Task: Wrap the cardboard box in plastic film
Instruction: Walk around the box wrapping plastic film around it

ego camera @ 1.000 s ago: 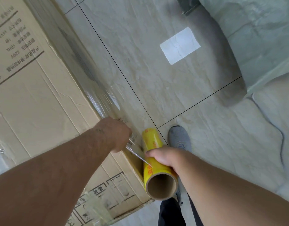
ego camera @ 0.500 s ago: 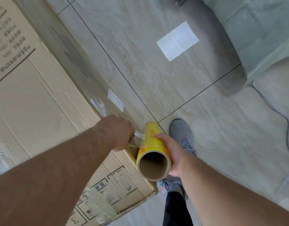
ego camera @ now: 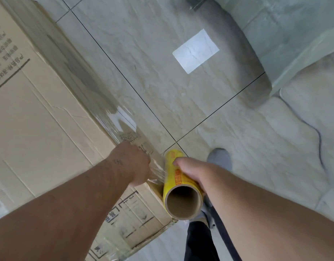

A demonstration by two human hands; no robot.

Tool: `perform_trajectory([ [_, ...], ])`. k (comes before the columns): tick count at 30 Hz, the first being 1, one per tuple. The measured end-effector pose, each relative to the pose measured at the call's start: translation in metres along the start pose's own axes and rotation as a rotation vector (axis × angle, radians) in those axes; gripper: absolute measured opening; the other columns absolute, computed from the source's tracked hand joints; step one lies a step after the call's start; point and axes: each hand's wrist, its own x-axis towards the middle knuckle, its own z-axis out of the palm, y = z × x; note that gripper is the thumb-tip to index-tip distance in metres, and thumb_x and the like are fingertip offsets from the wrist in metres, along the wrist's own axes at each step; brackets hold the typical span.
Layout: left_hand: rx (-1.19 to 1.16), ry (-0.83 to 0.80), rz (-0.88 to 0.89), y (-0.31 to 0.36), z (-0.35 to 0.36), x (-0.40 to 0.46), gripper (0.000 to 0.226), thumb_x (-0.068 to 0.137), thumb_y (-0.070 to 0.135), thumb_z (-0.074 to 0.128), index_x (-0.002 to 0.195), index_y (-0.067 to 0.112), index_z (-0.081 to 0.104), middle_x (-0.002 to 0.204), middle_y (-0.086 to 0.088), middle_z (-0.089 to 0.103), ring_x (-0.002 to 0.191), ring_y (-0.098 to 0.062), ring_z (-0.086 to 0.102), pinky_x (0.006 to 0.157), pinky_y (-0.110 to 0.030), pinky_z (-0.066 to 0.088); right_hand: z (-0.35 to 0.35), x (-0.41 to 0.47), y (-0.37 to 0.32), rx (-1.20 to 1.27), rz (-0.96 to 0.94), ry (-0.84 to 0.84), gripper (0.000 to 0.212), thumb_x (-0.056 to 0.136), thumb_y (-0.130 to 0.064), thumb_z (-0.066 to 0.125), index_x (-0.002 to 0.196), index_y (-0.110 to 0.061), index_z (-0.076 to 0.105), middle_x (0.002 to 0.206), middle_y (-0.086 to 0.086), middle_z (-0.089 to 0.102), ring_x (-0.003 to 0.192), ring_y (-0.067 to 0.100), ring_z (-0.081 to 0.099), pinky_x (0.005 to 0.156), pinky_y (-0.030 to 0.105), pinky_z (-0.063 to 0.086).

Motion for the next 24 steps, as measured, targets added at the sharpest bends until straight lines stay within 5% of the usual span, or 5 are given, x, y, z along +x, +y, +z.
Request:
perform_trajectory([
  [4, -0.08, -0.006, -0.052, 0.0, 0.002, 0.004, 0.034, 0.105, 0.051, 0.035, 0.107, 0.03, 0.062, 0.12, 0.0, 0.069, 0.112, -0.024, 0.063, 0.101, -0.044, 0.037, -0.004, 0.003, 0.019, 0.362, 0.117, -0.062, 0.063, 0.091, -0.052, 0.077, 0.136, -0.009, 0.067, 0.108, 0.023, 0.081, 0.08, 0.035, 0.081, 0.081, 0.047, 0.068],
  [8, -0.073, 0.025, -0.073, 0.001, 0.002, 0.002, 0.032, 0.105, 0.044, 0.033, 0.108, 0.029, 0.061, 0.115, -0.002, 0.068, 0.104, -0.024, 0.061, 0.097, -0.044, 0.04, 0.001, -0.009, 0.041, 0.698, 0.177, -0.224, 0.068, 0.088, -0.049, 0.086, 0.136, -0.004, 0.067, 0.108, 0.028, 0.082, 0.084, 0.041, 0.082, 0.087, 0.053, 0.064],
  [13, -0.057, 0.033, -0.09, 0.0, 0.008, 0.008, 0.043, 0.102, 0.044, 0.028, 0.118, 0.027, 0.063, 0.116, -0.003, 0.07, 0.107, -0.025, 0.063, 0.101, -0.047, 0.041, -0.001, -0.006, 0.029, 0.55, 0.17, -0.243, 0.062, 0.092, -0.053, 0.081, 0.129, -0.004, 0.068, 0.097, 0.023, 0.082, 0.08, 0.036, 0.08, 0.086, 0.051, 0.066],
  [18, -0.031, 0.012, -0.071, 0.002, 0.009, 0.01, 0.047, 0.104, 0.049, 0.025, 0.128, 0.027, 0.059, 0.121, -0.004, 0.068, 0.113, -0.027, 0.062, 0.108, -0.051, 0.038, -0.011, 0.005, 0.033, 0.166, 0.147, -0.178, 0.079, 0.09, -0.062, 0.078, 0.146, -0.008, 0.063, 0.134, 0.026, 0.073, 0.119, 0.041, 0.076, 0.113, 0.057, 0.058],
  [24, -0.006, -0.002, -0.1, 0.012, 0.012, 0.014, 0.05, 0.102, 0.041, 0.035, 0.145, 0.019, 0.049, 0.147, -0.01, 0.053, 0.137, -0.031, 0.047, 0.12, -0.058, 0.025, -0.006, 0.027, 0.055, -0.104, -0.051, -0.071, 0.101, 0.101, -0.065, 0.055, 0.176, -0.008, 0.018, 0.178, 0.02, 0.029, 0.16, 0.04, 0.038, 0.132, 0.05, 0.032],
])
